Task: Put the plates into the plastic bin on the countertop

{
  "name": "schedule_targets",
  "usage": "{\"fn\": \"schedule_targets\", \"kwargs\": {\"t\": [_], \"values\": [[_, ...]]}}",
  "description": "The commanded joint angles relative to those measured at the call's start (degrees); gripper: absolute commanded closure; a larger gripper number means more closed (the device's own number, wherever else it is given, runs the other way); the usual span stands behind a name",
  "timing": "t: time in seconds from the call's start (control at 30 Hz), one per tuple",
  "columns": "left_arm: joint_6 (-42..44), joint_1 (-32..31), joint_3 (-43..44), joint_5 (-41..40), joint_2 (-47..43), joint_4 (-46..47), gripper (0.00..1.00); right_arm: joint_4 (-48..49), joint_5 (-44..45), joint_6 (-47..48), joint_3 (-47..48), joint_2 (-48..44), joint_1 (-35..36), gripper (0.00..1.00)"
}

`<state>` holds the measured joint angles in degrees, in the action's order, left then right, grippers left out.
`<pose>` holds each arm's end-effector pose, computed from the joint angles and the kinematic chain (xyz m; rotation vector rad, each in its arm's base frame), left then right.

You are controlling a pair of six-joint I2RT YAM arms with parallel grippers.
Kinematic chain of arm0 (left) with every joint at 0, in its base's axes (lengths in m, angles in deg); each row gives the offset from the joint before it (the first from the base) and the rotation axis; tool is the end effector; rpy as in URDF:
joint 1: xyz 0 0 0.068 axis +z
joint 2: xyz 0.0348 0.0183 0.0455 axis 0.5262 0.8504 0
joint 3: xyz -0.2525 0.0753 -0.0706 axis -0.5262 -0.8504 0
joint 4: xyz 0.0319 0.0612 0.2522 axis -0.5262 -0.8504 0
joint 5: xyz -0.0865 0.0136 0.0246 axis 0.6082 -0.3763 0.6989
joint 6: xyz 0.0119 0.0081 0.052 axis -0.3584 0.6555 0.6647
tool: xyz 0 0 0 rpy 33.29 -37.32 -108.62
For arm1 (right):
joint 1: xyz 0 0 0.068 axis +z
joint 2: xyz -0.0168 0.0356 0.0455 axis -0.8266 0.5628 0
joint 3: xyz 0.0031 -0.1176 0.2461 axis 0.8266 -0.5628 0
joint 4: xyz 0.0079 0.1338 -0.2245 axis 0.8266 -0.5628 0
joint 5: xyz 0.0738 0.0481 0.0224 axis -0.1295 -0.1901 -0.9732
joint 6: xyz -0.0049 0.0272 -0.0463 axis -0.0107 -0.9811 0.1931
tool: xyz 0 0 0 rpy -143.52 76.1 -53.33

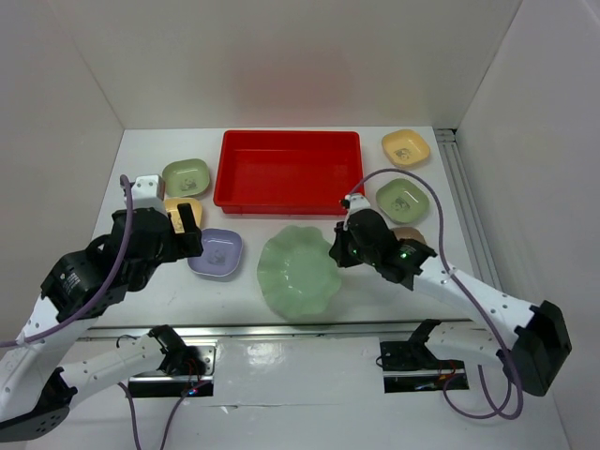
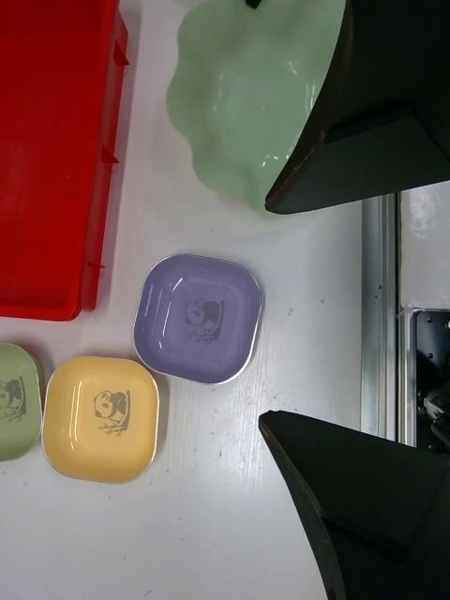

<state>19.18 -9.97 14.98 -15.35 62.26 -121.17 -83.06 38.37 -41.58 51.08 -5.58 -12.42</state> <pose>0.0932 -0.0544 0.4231 -0.2778 2.0198 -0.1588 0.1739 0.1595 0.2520 -0.2998 2.2967 0.5266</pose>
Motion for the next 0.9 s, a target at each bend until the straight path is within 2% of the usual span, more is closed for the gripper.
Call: {"fn": "schedule_targets", "kwargs": {"t": [0.0, 0.17, 0.33, 0.4, 0.57, 0.6, 0.63, 0.77, 0.87], "values": [[1.57, 0.05, -0.04, -0.36, -0.33, 2.62, 0.0, -11.64, 0.79, 0.4, 7.0, -4.06, 0.7, 1.0], [1.05, 0.05, -0.66, 0.69, -0.33, 3.67, 0.0, -9.38, 1.75, 1.71, 15.35, -5.39, 0.18, 1.0], [1.04, 0.05, -2.5, 2.01, -0.33, 4.72, 0.0, -0.16, 2.29, 2.86, 22.14, 1.2, -6.14, 1.0], [1.04, 0.05, -3.11, 2.54, -0.86, 5.51, 0.0, 6.67, -1.64, 2.86, 23.81, 6.54, -12.26, 1.0], [1.04, 0.05, -4.7, 6.49, -2.0, 7.7, 0.0, 16.19, -11.5, 0.41, 33.47, 21.83, -22.48, 1.0], [1.65, 0.05, -4.7, 7.36, -2.0, 7.71, 0.0, 18.65, -13.61, -0.38, 34.88, 27.25, -23.98, 1.0], [1.66, 0.05, -5.31, 7.9, -2.79, 8.58, 0.0, 20.15, -17.72, -1.87, 36.37, 29.83, -26.43, 1.0], [2.19, 0.05, -7.77, 7.9, -3.5, 10.26, 0.0, 20.79, -21.89, -2.5, 45.67, 41.88, -28.91, 1.0], [2.19, 0.05, -9.18, 7.9, -3.5, 10.26, 0.0, 22.35, -25.31, -4.33, 46.4, 47.51, -29.44, 1.0]]}}
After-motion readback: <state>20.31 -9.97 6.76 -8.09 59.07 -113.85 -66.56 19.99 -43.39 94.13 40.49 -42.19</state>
